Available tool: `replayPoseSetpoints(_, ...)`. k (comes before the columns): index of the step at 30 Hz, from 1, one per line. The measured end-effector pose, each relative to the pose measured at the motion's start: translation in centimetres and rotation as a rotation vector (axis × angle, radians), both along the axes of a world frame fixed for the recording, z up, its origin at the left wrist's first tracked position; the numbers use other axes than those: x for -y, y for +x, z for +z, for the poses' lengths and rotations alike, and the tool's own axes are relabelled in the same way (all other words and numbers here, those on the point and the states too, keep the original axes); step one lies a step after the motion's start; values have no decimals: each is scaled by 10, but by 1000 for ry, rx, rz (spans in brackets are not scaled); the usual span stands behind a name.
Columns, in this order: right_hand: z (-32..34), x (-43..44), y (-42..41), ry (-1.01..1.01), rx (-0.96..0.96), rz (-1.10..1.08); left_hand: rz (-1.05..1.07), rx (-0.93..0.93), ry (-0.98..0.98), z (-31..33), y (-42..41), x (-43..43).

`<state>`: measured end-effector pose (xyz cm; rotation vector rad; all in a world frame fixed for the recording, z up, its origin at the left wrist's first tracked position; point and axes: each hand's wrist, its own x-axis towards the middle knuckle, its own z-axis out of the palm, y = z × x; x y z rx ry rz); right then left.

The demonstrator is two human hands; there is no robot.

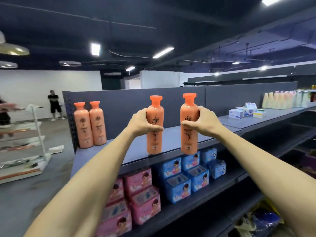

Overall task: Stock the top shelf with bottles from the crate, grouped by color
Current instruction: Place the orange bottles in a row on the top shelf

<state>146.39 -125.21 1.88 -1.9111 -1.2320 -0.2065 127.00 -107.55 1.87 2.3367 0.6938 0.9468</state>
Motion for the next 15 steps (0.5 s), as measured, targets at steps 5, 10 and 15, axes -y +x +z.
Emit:
replayPoseSetpoints(5,4,-62,-5,12,-14,187,211,-3,-8,1,-37,-26)
replayPoseSetpoints(10,6,-109,-14,-18,-25,376,375,-4,-28,3,-72,-37)
replayPoseSetpoints(15,9,-142,-34,-31,-56,515,533,-31,-6,6,-104,-36)
